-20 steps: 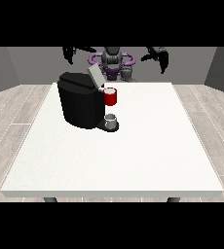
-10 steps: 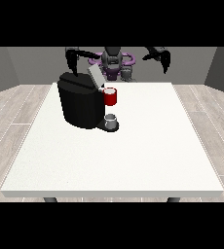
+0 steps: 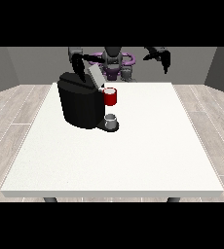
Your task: Insert the coffee pod into the coffee machine and close the lid
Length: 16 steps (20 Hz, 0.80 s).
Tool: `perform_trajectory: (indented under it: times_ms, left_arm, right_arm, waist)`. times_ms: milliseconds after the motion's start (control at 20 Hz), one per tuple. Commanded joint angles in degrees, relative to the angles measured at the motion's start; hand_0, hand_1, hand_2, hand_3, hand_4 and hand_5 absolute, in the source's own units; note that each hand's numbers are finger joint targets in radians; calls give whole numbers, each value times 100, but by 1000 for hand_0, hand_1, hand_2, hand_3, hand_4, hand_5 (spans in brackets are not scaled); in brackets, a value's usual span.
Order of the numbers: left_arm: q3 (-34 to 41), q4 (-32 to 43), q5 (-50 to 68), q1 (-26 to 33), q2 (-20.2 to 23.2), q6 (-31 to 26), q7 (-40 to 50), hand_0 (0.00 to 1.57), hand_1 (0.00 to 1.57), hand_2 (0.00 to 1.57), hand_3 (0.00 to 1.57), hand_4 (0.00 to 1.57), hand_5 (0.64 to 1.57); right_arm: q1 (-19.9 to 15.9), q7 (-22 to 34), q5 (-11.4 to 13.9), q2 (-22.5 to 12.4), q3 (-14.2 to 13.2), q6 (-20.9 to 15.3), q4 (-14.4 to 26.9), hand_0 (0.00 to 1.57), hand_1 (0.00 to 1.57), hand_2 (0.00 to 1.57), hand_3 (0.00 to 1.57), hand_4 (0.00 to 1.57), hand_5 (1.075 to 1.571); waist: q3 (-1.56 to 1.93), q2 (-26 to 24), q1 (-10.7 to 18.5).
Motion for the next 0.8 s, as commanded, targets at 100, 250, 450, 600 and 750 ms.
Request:
perform_trajectory:
  times_ms: [100,250,450,600,750]
  left_arm:
    - [-7,-202,-115,152,111,271,-111,0,0,0,0,331,1571]
    - [57,-254,42,142,173,252,-18,0,0,0,0,352,1571]
    - [103,-212,153,279,357,3,34,0,0,0,0,346,1571]
    - [20,-358,85,119,265,188,319,0,0,0,0,358,1571]
    - [-230,-410,-67,36,84,271,134,0,0,0,0,380,1571]
  right_arm:
    - [-376,-60,59,-5,169,148,163,0,0,0,0,0,1571]
    - [-450,-127,54,-38,170,212,255,0,0,0,0,79,1571]
    - [-740,70,211,-2,239,-13,289,0,0,0,0,163,1571]
    - [-820,-116,401,184,425,-148,357,0,0,0,0,214,1571]
    - [-1339,-9,453,-150,333,-52,454,0,0,0,0,119,1571]
  waist:
    - [-1,248,-146]
    - [-1,278,-211]
    - [-2,260,-51]
    - [-1,283,4]
    - [-1,551,194]
